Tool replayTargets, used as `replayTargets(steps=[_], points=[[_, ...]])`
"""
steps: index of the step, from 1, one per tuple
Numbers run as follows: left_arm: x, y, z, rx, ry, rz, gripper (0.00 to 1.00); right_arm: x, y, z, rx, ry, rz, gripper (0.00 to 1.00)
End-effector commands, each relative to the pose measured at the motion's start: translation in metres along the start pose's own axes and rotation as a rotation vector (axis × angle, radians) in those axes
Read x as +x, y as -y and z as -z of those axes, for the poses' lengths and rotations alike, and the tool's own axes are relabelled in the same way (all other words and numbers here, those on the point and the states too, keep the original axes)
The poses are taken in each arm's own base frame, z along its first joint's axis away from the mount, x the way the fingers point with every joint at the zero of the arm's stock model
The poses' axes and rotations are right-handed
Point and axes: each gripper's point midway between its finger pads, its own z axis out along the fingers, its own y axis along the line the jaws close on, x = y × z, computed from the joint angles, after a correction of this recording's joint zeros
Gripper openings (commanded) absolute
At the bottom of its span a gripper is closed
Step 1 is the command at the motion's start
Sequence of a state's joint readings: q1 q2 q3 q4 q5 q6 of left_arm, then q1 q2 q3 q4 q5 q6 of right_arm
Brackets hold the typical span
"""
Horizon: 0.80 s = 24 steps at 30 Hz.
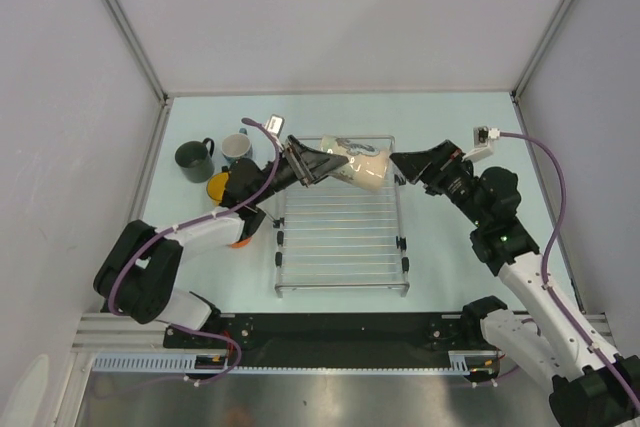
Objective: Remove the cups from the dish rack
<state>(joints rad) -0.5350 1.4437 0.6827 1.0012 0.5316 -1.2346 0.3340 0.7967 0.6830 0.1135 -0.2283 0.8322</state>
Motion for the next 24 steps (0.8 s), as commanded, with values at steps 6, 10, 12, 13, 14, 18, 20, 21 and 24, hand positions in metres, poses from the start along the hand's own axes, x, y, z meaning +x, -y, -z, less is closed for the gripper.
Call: replayTargets(steps=[6, 10, 12, 13, 14, 18, 20, 21, 24], points=[[-0.02, 0.091, 0.012, 0.327, 0.064, -0.112, 0.0, -0.002, -0.049, -0.001, -0.239, -0.044, -0.065, 1.0], [-0.017, 0.088, 0.012, 0.325, 0.05, -0.098, 0.01, 0.001, -0.057, -0.005, -0.284, -0.068, -0.068, 1.0], [-0.014, 0.086, 0.012, 0.323, 0.045, -0.095, 0.0, 0.002, -0.059, -0.009, -0.301, -0.08, -0.077, 1.0], [-0.012, 0.084, 0.011, 0.32, 0.04, -0.09, 0.0, 0.003, -0.062, -0.01, -0.315, -0.094, -0.077, 1.0], [-0.01, 0.083, 0.011, 0.321, 0.032, -0.088, 0.0, 0.007, -0.064, -0.012, -0.322, -0.109, -0.081, 1.0], [-0.003, 0.08, 0.009, 0.317, 0.015, -0.078, 0.0, 0.014, -0.071, -0.021, -0.359, -0.148, -0.09, 0.97], [0.002, 0.078, 0.007, 0.317, 0.001, -0.07, 0.0, 0.021, -0.074, -0.027, -0.371, -0.182, -0.097, 0.94], [0.003, 0.077, 0.006, 0.316, -0.002, -0.069, 0.0, 0.023, -0.076, -0.028, -0.383, -0.189, -0.094, 0.88], [0.011, 0.075, 0.004, 0.314, -0.021, -0.06, 0.0, 0.027, -0.079, -0.034, -0.398, -0.2, -0.098, 0.68]])
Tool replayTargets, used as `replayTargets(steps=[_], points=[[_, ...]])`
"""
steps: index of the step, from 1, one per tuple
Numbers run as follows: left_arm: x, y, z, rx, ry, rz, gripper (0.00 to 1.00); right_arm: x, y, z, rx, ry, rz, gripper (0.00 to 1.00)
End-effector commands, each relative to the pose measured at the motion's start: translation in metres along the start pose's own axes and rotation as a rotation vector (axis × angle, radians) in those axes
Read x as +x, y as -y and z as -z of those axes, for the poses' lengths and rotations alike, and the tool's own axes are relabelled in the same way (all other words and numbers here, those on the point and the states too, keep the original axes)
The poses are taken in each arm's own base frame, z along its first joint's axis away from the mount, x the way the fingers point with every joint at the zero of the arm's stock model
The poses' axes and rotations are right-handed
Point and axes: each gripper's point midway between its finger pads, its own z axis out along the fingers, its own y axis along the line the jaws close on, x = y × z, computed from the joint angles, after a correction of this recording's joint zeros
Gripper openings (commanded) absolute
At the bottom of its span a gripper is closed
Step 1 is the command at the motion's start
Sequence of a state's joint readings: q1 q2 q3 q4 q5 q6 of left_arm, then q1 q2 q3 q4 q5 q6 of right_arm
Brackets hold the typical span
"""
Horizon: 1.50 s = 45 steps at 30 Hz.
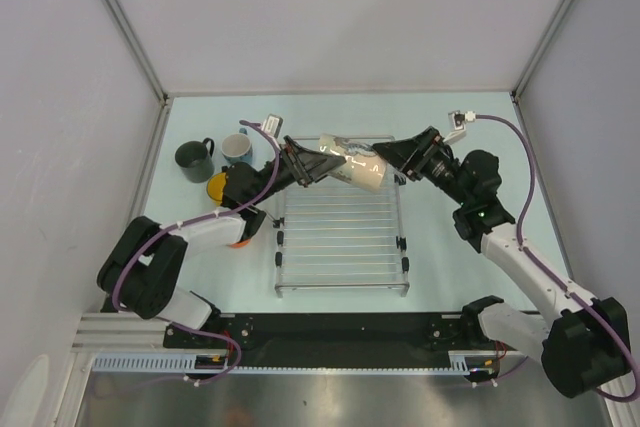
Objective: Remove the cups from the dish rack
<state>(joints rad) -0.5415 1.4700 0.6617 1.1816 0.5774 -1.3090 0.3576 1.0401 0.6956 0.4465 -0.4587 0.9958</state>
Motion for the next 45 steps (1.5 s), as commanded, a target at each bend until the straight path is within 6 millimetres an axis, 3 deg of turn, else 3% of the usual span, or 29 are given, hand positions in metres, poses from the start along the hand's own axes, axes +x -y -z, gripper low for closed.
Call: replayTargets(steps=[1, 3, 5, 9, 12, 18, 25, 28, 36, 45], points=[[0.009, 0.051, -0.006, 0.19, -0.017, -0.062, 0.01, 0.008, -0.047, -0.009, -0.169, -0.063, 0.038, 0.62], [0.011, 0.05, -0.007, 0.188, -0.02, -0.061, 0.01, 0.008, -0.05, -0.012, -0.176, -0.067, 0.041, 0.53], [0.012, 0.049, -0.007, 0.185, -0.02, -0.06, 0.0, 0.01, -0.049, -0.012, -0.174, -0.075, 0.049, 0.54], [0.009, 0.049, -0.008, 0.168, -0.005, -0.09, 0.0, 0.005, -0.048, -0.008, -0.13, -0.049, 0.083, 0.91], [0.006, 0.049, -0.01, 0.159, -0.005, -0.106, 0.0, -0.001, -0.048, 0.001, -0.092, -0.011, 0.122, 1.0], [0.006, 0.048, -0.013, 0.157, -0.005, -0.104, 0.0, -0.01, -0.05, 0.013, -0.053, 0.032, 0.168, 1.0], [0.006, 0.045, -0.011, 0.149, 0.001, -0.094, 0.0, -0.009, -0.044, 0.009, -0.037, 0.022, 0.16, 1.0], [0.004, 0.038, -0.01, 0.115, 0.012, -0.116, 0.0, -0.017, -0.04, 0.01, -0.011, 0.042, 0.175, 1.0], [-0.034, 0.013, -0.016, -0.027, 0.095, -0.167, 0.01, -0.054, -0.059, 0.032, 0.012, 0.153, 0.253, 1.0], [-0.074, 0.005, -0.026, -0.062, 0.181, -0.195, 0.0, -0.042, -0.062, 0.04, -0.011, 0.129, 0.196, 1.0]])
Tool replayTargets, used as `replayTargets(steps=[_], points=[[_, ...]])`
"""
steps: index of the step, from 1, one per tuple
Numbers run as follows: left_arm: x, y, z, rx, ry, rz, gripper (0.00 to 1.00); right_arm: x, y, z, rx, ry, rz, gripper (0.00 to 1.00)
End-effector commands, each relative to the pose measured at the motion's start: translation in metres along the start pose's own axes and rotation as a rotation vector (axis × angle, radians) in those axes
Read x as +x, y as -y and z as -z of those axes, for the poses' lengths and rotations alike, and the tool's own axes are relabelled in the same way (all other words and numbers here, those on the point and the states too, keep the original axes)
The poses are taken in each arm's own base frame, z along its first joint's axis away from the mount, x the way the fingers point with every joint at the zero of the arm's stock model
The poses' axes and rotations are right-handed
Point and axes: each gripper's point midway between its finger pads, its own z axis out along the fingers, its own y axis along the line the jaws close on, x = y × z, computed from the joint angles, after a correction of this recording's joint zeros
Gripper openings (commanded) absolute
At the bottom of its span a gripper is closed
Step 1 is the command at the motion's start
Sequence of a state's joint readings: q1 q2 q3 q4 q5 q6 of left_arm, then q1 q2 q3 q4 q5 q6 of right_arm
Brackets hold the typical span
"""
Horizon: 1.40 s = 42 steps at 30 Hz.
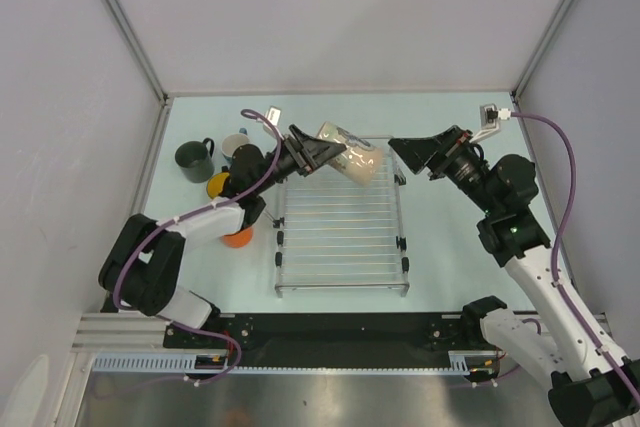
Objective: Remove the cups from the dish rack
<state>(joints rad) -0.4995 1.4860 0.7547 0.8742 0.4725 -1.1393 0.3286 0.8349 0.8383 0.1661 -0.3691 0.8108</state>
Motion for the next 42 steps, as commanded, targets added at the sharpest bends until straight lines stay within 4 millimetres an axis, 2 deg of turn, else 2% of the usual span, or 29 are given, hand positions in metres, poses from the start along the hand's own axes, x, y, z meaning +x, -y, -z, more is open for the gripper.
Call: replayTargets(steps=[1, 10, 21, 27, 33, 37, 38, 41, 42], points=[[-0.05, 0.06, -0.013, 0.181, 0.141, -0.101, 0.0, 0.005, -0.004, 0.003, -0.025, -0.011, -0.032, 1.0], [-0.061, 0.08, -0.024, 0.251, 0.151, -0.081, 0.0, 0.019, 0.004, -0.002, -0.043, -0.044, -0.092, 1.0], [-0.052, 0.103, -0.008, 0.31, 0.132, -0.085, 0.0, 0.028, 0.017, -0.017, -0.046, -0.061, -0.126, 1.0], [-0.039, 0.113, -0.002, 0.338, 0.106, -0.082, 0.0, 0.033, 0.022, -0.029, -0.062, -0.079, -0.153, 1.0], [-0.016, 0.123, 0.002, 0.366, 0.059, -0.068, 0.0, 0.037, 0.025, -0.047, -0.083, -0.099, -0.169, 1.0], [0.006, 0.118, 0.003, 0.356, 0.017, -0.054, 0.0, 0.035, 0.023, -0.056, -0.1, -0.1, -0.165, 0.99], [0.008, 0.117, 0.003, 0.353, 0.018, -0.05, 0.0, 0.034, 0.022, -0.057, -0.108, -0.094, -0.161, 0.96], [0.012, 0.11, 0.005, 0.34, 0.014, -0.041, 0.0, 0.033, 0.021, -0.058, -0.116, -0.086, -0.159, 0.77], [0.013, 0.11, 0.006, 0.34, 0.013, -0.044, 0.01, 0.034, 0.02, -0.058, -0.116, -0.088, -0.161, 0.64]])
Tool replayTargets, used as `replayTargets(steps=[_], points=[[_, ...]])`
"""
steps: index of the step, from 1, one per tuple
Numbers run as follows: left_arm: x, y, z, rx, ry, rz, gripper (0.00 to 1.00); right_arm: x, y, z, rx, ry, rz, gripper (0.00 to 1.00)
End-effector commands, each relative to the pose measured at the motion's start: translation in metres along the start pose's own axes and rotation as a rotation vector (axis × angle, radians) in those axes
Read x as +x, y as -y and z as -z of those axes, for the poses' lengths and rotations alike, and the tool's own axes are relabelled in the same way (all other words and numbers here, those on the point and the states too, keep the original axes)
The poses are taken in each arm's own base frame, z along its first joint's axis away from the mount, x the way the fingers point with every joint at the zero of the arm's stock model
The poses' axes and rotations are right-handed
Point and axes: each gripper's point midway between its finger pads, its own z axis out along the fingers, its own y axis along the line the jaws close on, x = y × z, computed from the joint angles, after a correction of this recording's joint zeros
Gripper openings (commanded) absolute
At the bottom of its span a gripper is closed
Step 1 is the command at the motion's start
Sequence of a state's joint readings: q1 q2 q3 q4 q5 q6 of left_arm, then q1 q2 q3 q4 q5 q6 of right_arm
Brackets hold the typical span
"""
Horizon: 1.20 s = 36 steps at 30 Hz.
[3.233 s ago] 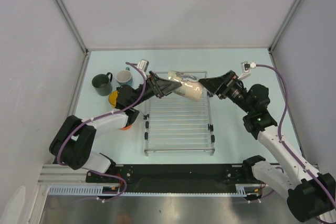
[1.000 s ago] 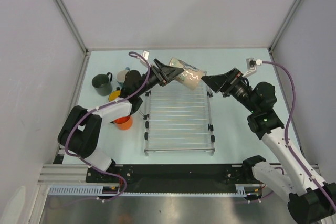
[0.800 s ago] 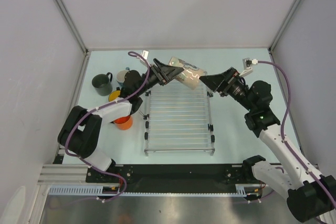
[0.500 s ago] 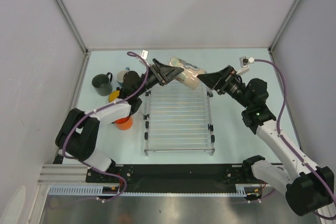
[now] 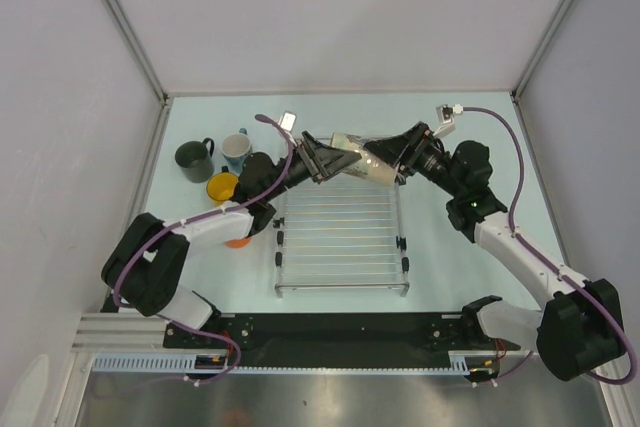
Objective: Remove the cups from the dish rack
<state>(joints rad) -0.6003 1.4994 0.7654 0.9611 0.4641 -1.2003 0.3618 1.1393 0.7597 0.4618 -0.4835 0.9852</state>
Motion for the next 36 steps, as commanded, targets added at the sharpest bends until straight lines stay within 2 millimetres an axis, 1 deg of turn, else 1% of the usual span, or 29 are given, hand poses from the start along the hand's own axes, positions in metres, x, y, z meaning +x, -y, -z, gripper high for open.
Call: replayTargets(steps=[1, 2, 3, 4, 5, 6, 12, 14, 15, 16, 17, 18, 19, 20, 21, 23, 24, 25, 26, 27, 28, 29, 30, 31, 32, 33, 34, 35, 36], points=[[-0.012, 0.074, 0.01, 0.225, 0.05, -0.09, 0.0, -0.022, -0.032, -0.004, -0.097, 0.067, 0.064, 0.57], [-0.011, 0.073, 0.01, 0.224, 0.048, -0.09, 0.0, -0.021, -0.032, -0.003, -0.098, 0.066, 0.066, 0.48], [-0.012, 0.073, 0.01, 0.224, 0.051, -0.091, 0.01, -0.02, -0.031, -0.003, -0.096, 0.065, 0.064, 0.28], [-0.012, 0.072, 0.009, 0.22, 0.05, -0.09, 0.0, -0.019, -0.03, -0.003, -0.094, 0.062, 0.064, 0.17], [-0.012, 0.071, 0.009, 0.219, 0.051, -0.089, 0.0, -0.019, -0.029, -0.002, -0.089, 0.063, 0.065, 0.06], [-0.012, 0.07, 0.009, 0.218, 0.049, -0.089, 0.01, -0.018, -0.029, -0.001, -0.087, 0.06, 0.062, 0.0], [-0.008, 0.066, 0.004, 0.217, 0.019, -0.071, 0.01, -0.018, -0.03, 0.004, -0.068, 0.071, 0.083, 0.0], [-0.006, 0.065, 0.003, 0.221, 0.0, -0.066, 0.12, -0.019, -0.028, 0.004, -0.05, 0.07, 0.088, 0.0], [-0.007, 0.066, 0.003, 0.224, -0.001, -0.065, 0.21, -0.02, -0.028, 0.005, -0.043, 0.073, 0.092, 0.0], [-0.008, 0.068, 0.002, 0.235, -0.006, -0.067, 0.43, -0.021, -0.026, 0.006, -0.031, 0.076, 0.103, 0.0], [-0.006, 0.066, 0.003, 0.235, -0.02, -0.06, 0.54, -0.021, -0.025, 0.006, -0.016, 0.074, 0.1, 0.0], [-0.007, 0.066, 0.003, 0.237, -0.025, -0.058, 0.63, -0.022, -0.024, 0.006, -0.009, 0.076, 0.106, 0.0], [-0.008, 0.066, 0.003, 0.238, -0.034, -0.055, 0.76, -0.023, -0.025, 0.008, -0.006, 0.078, 0.115, 0.0], [-0.007, 0.066, 0.004, 0.241, -0.047, -0.049, 0.83, -0.023, -0.022, 0.009, 0.01, 0.076, 0.115, 0.0], [-0.01, 0.065, 0.005, 0.24, -0.047, -0.051, 1.0, -0.026, -0.025, 0.009, 0.007, 0.082, 0.122, 0.0], [-0.013, 0.061, 0.008, 0.229, -0.052, -0.04, 1.0, -0.028, -0.024, 0.012, 0.025, 0.085, 0.131, 0.0], [-0.017, 0.06, 0.011, 0.228, -0.045, -0.044, 1.0, -0.031, -0.028, 0.012, 0.026, 0.092, 0.14, 0.0], [-0.017, 0.057, 0.013, 0.219, -0.047, -0.039, 1.0, -0.034, -0.03, 0.014, 0.028, 0.1, 0.147, 0.0], [-0.019, 0.054, 0.015, 0.207, -0.044, -0.036, 1.0, -0.036, -0.025, 0.016, 0.064, 0.109, 0.156, 0.0], [-0.023, 0.05, 0.018, 0.19, -0.038, -0.04, 1.0, -0.045, -0.03, 0.018, 0.073, 0.131, 0.172, 0.0], [-0.024, 0.046, 0.021, 0.167, -0.044, -0.036, 1.0, -0.049, -0.03, 0.019, 0.089, 0.14, 0.183, 0.0], [-0.026, 0.041, 0.023, 0.149, -0.039, -0.051, 1.0, -0.053, -0.021, 0.023, 0.152, 0.155, 0.18, 0.0], [-0.033, 0.035, 0.027, 0.121, -0.023, -0.061, 1.0, -0.059, -0.018, 0.025, 0.186, 0.167, 0.213, 0.0], [-0.035, 0.029, 0.032, 0.073, -0.015, -0.055, 1.0, -0.063, -0.016, 0.028, 0.231, 0.163, 0.219, 0.0], [-0.038, 0.022, 0.034, 0.041, -0.006, -0.094, 1.0, -0.07, -0.009, 0.031, 0.291, 0.19, 0.232, 0.0], [-0.04, 0.006, 0.039, -0.038, -0.011, -0.082, 1.0, -0.074, -0.007, 0.034, 0.321, 0.195, 0.263, 0.0], [-0.047, 0.008, 0.041, -0.066, 0.006, -0.113, 1.0, -0.078, -0.007, 0.038, 0.349, 0.2, 0.277, 0.0], [-0.052, 0.002, 0.044, -0.108, 0.016, -0.176, 1.0, -0.086, -0.003, 0.042, 0.395, 0.23, 0.287, 0.0], [-0.051, -0.017, 0.051, -0.207, 0.0, -0.158, 1.0, -0.09, 0.001, 0.044, 0.43, 0.243, 0.294, 0.0]])
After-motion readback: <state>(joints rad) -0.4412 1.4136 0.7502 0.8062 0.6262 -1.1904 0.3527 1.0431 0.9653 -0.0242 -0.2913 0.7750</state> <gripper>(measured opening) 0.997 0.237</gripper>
